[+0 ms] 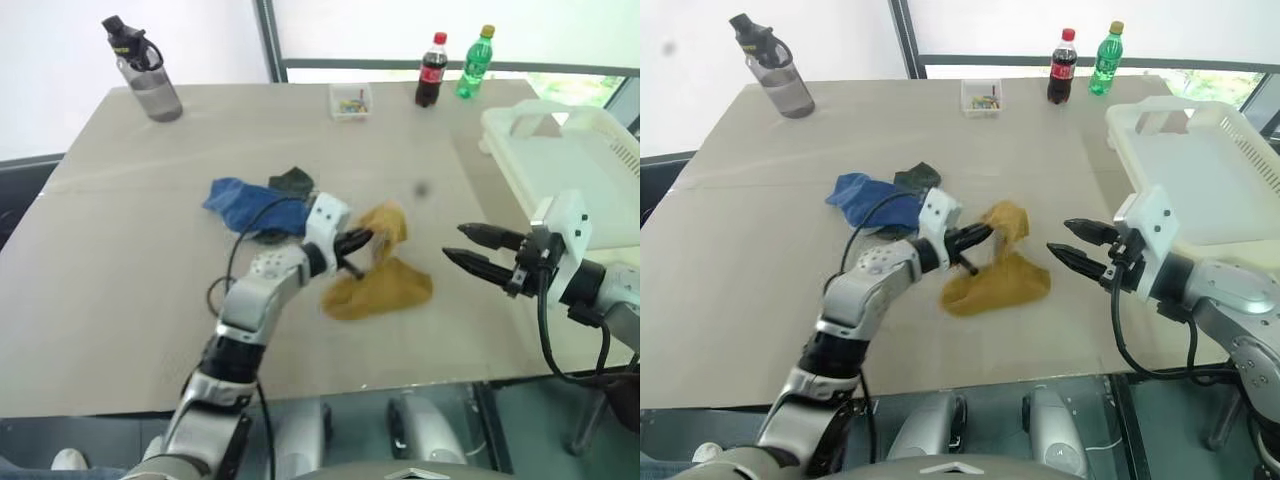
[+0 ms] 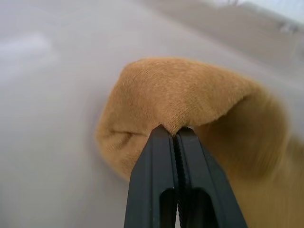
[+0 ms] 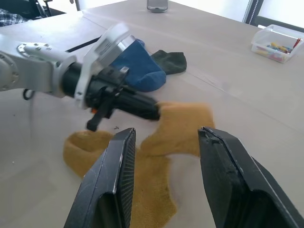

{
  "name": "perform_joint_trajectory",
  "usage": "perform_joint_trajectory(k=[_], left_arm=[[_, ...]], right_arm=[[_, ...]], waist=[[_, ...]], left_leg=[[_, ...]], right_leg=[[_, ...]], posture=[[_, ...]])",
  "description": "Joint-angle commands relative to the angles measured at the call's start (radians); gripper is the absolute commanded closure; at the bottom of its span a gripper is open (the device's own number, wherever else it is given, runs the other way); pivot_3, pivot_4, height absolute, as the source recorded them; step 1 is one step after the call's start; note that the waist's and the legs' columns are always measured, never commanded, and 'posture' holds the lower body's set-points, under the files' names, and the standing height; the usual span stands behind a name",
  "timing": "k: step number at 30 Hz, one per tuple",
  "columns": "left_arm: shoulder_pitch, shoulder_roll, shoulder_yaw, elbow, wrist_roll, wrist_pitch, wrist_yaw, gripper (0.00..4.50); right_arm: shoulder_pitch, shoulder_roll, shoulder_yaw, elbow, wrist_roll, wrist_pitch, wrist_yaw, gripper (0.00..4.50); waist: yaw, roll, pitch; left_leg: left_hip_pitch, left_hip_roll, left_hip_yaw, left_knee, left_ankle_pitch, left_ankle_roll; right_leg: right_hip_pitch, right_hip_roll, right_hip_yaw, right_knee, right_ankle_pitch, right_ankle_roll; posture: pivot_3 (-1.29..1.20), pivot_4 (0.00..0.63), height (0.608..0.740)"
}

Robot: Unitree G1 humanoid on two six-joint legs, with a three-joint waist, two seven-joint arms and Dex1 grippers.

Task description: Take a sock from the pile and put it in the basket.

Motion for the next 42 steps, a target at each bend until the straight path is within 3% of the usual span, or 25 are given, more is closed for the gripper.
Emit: perform_joint_trajectory(k=[1, 5, 11, 17, 25, 34, 42], left_arm=[[0.038, 0.073, 0.027, -0.107, -0.013, 0.016, -0.044, 4.44], [0.096, 0.163, 0.053, -0.148, -0.006, 0.015, -0.064, 4.44], [0.135, 0.21, 0.067, -0.213, -0.016, 0.033, -0.071, 4.44], [0.172, 0.25, 0.053, -0.26, 0.006, 0.028, -0.069, 4.44], [0.199, 0.263, 0.092, -0.293, -0.003, 0.041, -0.047, 4.44], [0.227, 0.275, 0.099, -0.322, 0.002, 0.048, -0.033, 4.44], [0.24, 0.264, 0.099, -0.351, -0.008, 0.064, -0.01, 4.44]], right_arm=[[-0.004, 0.005, -0.007, -0.03, 0.016, 0.009, -0.032, 2.39], [-0.033, 0.014, 0.049, 0.005, -0.011, 0.071, -0.1, 2.39], [-0.085, 0.038, 0.103, 0.046, -0.017, 0.121, -0.146, 2.39], [-0.188, 0.144, 0.172, 0.118, -0.006, 0.205, -0.235, 2.39], [-0.285, 0.329, 0.357, 0.266, -0.132, 0.179, -0.284, 2.39], [-0.37, 0.466, 0.452, 0.486, -0.272, 0.169, -0.293, 2.39], [-0.371, 0.461, 0.529, 0.496, -0.335, 0.212, -0.229, 2.39]], waist=[[0.005, 0.0, 0.0], [0.005, 0.0, 0.0], [0.006, 0.0, 0.0], [0.002, 0.0, 0.001], [0.004, 0.0, 0.001], [0.0, 0.0, 0.001], [0.001, 0.0, 0.001]], left_leg=[[0.0, 0.0, 0.0, 0.0, 0.0, 0.0], [0.0, 0.0, 0.0, 0.001, 0.0, 0.0], [-0.001, 0.0, 0.0, 0.001, 0.0, 0.0], [-0.001, 0.0, 0.001, 0.0, 0.0, 0.0], [-0.002, 0.001, 0.0, 0.0, 0.0, 0.0], [-0.002, 0.001, 0.001, 0.0, 0.0, 0.0], [-0.002, 0.001, 0.001, 0.0, 0.0, 0.0]], right_leg=[[0.0, 0.0, 0.0, 0.0, 0.0, 0.0], [0.0, -0.001, 0.0, -0.001, 0.0, 0.0], [0.0, -0.002, 0.0, -0.001, 0.0, 0.0], [0.0, -0.001, 0.0, -0.001, 0.0, 0.0], [-0.001, -0.001, 0.0, -0.001, 0.0, 0.0], [-0.003, -0.001, 0.0, 0.0, 0.0, 0.0], [-0.003, -0.002, 0.0, -0.001, 0.0, 0.0]], posture=[[0.0, 0.15, 0.74], [0.0, 0.15, 0.74], [0.0, 0.15, 0.74], [0.0, 0.15, 0.74], [0.0, 0.15, 0.74], [0.0, 0.15, 0.74], [0.0, 0.15, 0.74]])
